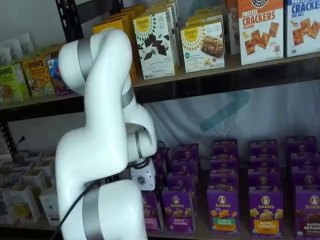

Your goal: Pick up the purple box with a pink patch in the middle, on the bottom shelf, the first box from the left

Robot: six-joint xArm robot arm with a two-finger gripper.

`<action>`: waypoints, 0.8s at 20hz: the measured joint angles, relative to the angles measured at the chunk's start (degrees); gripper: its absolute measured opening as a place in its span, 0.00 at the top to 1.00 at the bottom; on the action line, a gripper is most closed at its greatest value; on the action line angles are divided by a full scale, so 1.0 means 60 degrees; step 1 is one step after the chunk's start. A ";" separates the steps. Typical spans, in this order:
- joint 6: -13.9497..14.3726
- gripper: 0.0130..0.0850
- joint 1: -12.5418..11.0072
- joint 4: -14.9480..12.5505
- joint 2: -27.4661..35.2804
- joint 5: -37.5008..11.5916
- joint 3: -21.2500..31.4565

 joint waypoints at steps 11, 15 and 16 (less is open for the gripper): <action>-0.0869 0.00 -0.0010 0.0920 0.1227 0.0828 -0.1852; -0.1170 0.00 -0.0068 0.1183 0.1613 0.0980 -0.2370; -0.1275 0.00 -0.0075 0.1288 0.1710 0.0988 -0.2493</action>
